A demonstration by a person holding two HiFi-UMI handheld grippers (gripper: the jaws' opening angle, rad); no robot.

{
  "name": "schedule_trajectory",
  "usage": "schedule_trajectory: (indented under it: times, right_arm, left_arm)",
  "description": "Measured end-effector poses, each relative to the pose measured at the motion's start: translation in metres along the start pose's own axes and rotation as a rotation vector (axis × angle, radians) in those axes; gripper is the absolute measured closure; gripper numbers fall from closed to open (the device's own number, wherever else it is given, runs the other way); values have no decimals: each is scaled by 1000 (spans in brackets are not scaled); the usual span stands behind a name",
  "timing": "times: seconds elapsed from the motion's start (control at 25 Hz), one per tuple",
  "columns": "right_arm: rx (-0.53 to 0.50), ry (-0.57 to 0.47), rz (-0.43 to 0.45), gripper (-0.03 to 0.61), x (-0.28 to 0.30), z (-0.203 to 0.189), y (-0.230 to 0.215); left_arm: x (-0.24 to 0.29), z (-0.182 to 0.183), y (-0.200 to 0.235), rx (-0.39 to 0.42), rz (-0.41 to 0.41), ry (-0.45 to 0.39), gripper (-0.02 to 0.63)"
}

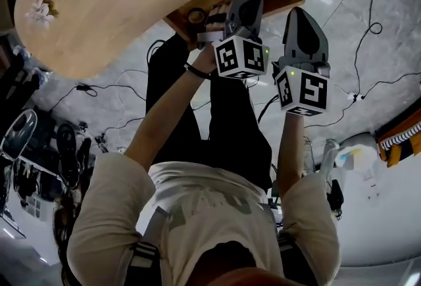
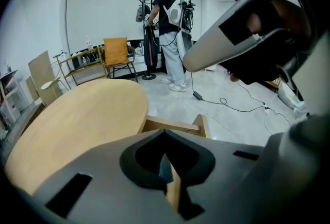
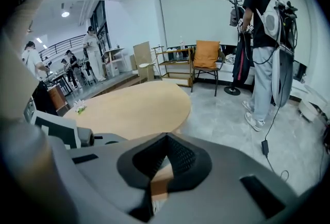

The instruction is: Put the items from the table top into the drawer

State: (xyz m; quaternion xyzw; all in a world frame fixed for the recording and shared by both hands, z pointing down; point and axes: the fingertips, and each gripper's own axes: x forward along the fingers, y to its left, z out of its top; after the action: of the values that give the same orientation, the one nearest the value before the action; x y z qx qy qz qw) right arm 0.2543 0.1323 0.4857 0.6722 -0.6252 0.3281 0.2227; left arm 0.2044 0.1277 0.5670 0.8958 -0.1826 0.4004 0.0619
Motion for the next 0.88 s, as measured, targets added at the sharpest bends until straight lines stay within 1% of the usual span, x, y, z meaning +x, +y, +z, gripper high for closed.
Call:
schedule_trajectory:
  times: [0.12, 0.2, 0.28, 0.4, 0.52, 0.68, 0.72, 0.8, 0.88]
  right_arm:
    - [-1, -15, 2, 574, 2, 5, 2]
    - [-6, -26, 11, 574, 4, 11, 8]
    - [-19, -39, 23, 574, 4, 20, 16]
    - [-50, -81, 43, 574, -5, 48, 30]
    - [-91, -168, 67, 574, -21, 99, 52]
    - [-171, -329, 130, 574, -52, 192, 96]
    - [-188, -367, 145, 574, -62, 213, 108]
    - [-219, -434, 174, 574, -80, 248, 131]
    - [-244, -485, 206, 574, -95, 274, 154]
  left_arm:
    - [-2, 3, 2, 7, 7, -9, 607]
    - [-9, 7, 11, -12, 23, -23, 607]
    - [-21, 17, 26, -58, 48, -56, 607]
    - [-55, 45, 59, -173, 97, -135, 607]
    - [-105, 85, 107, -251, 184, -239, 607]
    - [-196, 146, 178, -309, 331, -420, 607]
    - [-217, 155, 192, -329, 359, -448, 607]
    - [-250, 160, 211, -394, 397, -445, 607]
    - [-277, 154, 223, -456, 439, -431, 607]
